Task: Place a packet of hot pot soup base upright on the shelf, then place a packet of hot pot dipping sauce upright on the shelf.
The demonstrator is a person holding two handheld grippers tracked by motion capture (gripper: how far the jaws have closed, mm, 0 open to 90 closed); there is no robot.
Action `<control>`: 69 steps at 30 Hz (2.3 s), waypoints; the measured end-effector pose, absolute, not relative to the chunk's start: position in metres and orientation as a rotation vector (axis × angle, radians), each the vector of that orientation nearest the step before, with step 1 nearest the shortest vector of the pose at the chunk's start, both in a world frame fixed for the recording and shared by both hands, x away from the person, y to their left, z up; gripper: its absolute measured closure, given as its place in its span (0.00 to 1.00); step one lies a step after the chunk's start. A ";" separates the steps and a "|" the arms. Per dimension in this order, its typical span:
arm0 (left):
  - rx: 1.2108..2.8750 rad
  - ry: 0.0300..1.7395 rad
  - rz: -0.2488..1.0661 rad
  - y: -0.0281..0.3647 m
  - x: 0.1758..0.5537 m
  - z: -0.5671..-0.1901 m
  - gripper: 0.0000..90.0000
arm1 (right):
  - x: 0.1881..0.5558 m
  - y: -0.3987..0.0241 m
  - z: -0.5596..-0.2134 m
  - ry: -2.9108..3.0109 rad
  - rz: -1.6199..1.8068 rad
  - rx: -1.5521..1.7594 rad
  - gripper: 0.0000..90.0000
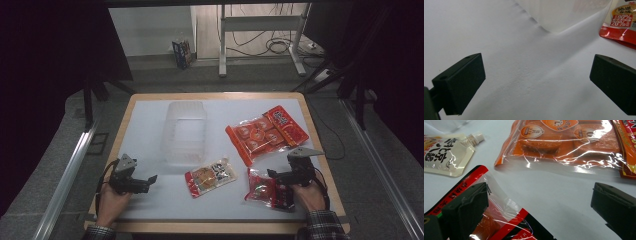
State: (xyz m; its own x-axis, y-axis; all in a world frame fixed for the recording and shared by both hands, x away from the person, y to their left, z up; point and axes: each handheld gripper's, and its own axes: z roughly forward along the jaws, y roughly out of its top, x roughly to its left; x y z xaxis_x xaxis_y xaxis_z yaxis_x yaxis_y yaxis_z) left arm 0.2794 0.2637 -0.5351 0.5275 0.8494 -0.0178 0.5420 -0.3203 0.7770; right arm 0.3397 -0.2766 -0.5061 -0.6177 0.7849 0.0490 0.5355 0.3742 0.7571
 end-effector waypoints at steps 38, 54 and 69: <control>1.991 1.183 0.539 0.273 0.273 -0.537 0.00 | 0.368 -0.301 -0.501 2.216 1.014 1.233 0.01; 2.009 1.199 0.525 0.269 0.277 -0.541 0.00 | 0.387 -0.328 -0.497 2.166 0.943 1.313 0.00; 2.028 1.217 0.521 0.269 0.279 -0.544 0.00 | 0.431 -0.352 -0.508 2.186 0.881 1.455 0.05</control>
State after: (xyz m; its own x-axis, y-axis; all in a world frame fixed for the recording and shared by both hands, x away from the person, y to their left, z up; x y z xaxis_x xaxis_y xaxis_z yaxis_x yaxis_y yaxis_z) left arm 0.2793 0.2695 -0.5438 0.4766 0.8790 -0.0156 0.5953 -0.3096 0.7414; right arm 0.4311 -0.3521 -0.5078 -0.3985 0.9165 0.0357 0.6851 0.2716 0.6759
